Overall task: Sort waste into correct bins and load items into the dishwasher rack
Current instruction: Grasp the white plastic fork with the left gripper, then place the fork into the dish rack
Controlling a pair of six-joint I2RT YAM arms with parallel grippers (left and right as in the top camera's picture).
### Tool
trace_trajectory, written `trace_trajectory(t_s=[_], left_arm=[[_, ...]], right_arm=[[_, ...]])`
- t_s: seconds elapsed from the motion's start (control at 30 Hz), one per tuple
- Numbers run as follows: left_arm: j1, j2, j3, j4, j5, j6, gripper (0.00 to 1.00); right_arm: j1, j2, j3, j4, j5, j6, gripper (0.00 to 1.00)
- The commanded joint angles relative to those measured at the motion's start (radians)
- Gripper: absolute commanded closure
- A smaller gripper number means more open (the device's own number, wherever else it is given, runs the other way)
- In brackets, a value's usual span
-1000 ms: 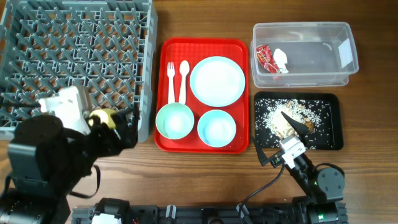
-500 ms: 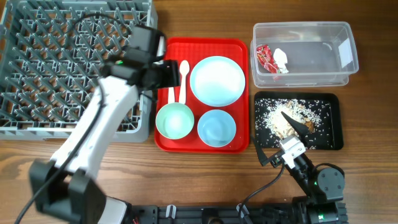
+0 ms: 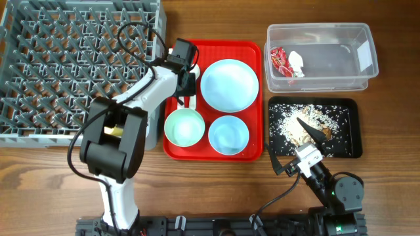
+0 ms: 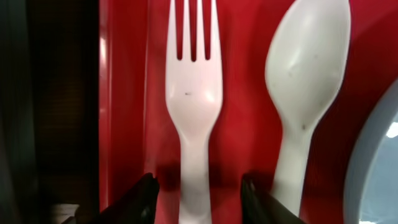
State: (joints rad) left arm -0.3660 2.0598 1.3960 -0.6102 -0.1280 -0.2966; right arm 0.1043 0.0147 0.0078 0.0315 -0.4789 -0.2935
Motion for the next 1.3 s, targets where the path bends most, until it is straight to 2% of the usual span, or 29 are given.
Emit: trace_trajectory(t_s=[0.0,0.07,0.17,0.3,0.43,0.5,0.67,0.9,1.0,1.1,1.27], left_arm=[[-0.002,-0.001,-0.002,0.029,-0.058,0.001,0.6],[-0.002,0.002,-0.003,0.045,-0.064,0.001,0.64],[-0.002,0.02,-0.003,0.066,-0.064,0.0,0.76],[-0.002,0.061,-0.003,0.065,-0.064,-0.002,0.76],[-0.003,0.062,-0.003,0.06,-0.06,-0.002,0.81],[-0.003,0.055,-0.001,0.032,-0.056,-0.002,0.96],[-0.002,-0.027,0.023,-0.014,-0.056,-0.001,0.96],[-0.002,-0.299,0.053,-0.061,-0.06,0.04,0.96],[-0.001,-0.386,0.053,-0.076,-0.185,0.095,0.94],[0.022,-0.401,0.047,-0.085,-0.355,0.23,0.93],[0.098,-0.334,0.025,-0.105,-0.28,0.263,0.95]], right_arm=[[0.004,-0.011,-0.003,0.005,-0.016,-0.002,0.0],[0.004,-0.011,-0.003,0.005,-0.016,-0.003,0.0],[0.004,-0.011,-0.003,0.005,-0.016,-0.002,0.0],[0.004,-0.011,-0.003,0.005,-0.016,-0.002,0.0],[0.004,-0.011,-0.003,0.005,-0.016,-0.002,0.0],[0.004,-0.011,-0.003,0.005,-0.016,-0.002,0.0],[0.004,-0.011,-0.003,0.005,-0.016,-0.003,0.0],[0.004,-0.011,-0.003,0.005,-0.016,-0.002,0.0],[0.004,-0.011,-0.003,0.005,-0.016,-0.002,0.0],[0.004,-0.011,-0.003,0.005,-0.016,-0.002,0.0],[0.004,-0.011,-0.003,0.005,-0.016,-0.002,0.0]])
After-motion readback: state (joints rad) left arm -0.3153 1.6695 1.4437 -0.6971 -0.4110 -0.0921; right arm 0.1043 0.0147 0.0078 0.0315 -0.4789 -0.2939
